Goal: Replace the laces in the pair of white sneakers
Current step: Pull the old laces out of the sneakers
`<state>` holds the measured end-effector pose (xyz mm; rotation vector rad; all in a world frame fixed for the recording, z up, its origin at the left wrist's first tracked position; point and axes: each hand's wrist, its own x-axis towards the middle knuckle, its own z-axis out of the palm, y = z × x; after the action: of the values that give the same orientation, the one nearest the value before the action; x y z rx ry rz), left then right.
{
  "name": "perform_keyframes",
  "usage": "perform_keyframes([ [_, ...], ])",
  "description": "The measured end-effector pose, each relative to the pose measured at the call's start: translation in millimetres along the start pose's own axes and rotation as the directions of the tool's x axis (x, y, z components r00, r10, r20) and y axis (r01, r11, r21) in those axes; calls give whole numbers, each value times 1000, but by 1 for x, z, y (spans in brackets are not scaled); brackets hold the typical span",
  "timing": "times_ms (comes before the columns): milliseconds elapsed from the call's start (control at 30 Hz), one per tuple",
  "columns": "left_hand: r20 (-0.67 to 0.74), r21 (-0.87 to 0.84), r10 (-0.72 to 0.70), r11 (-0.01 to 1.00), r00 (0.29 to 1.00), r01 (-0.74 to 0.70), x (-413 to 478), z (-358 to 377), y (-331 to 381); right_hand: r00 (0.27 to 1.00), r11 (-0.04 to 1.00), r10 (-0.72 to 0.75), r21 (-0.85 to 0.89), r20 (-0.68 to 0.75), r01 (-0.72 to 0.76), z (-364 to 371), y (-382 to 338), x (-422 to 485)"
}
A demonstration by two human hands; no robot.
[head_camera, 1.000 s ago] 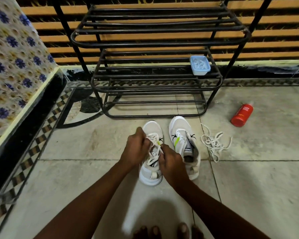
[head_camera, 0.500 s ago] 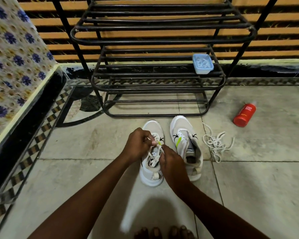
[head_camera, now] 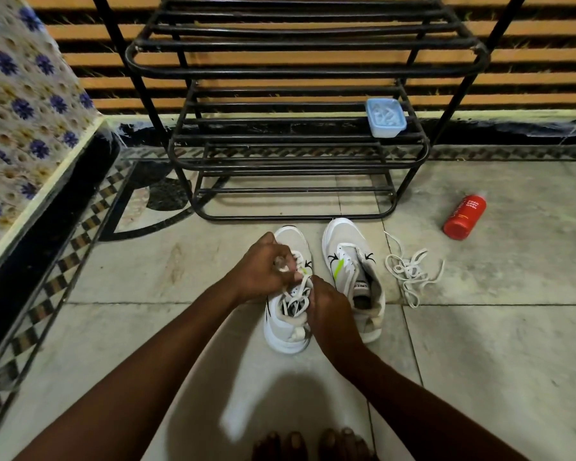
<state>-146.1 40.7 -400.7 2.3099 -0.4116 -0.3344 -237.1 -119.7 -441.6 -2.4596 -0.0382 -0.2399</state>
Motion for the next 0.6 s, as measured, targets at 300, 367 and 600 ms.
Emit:
perform_keyframes([
  [300, -52, 583, 271, 790, 961, -191, -1, 10, 15, 999, 999, 6, -40, 36, -5, -2, -11, 0],
  [367, -253, 331, 150, 942, 956, -60, 0, 9, 10, 1000, 999, -2, -38, 21, 2, -3, -14, 0],
  [600, -359, -881, -523, 464, 773, -95, 20, -28, 2, 999, 992, -42, -119, 0, 42, -5, -15, -2],
])
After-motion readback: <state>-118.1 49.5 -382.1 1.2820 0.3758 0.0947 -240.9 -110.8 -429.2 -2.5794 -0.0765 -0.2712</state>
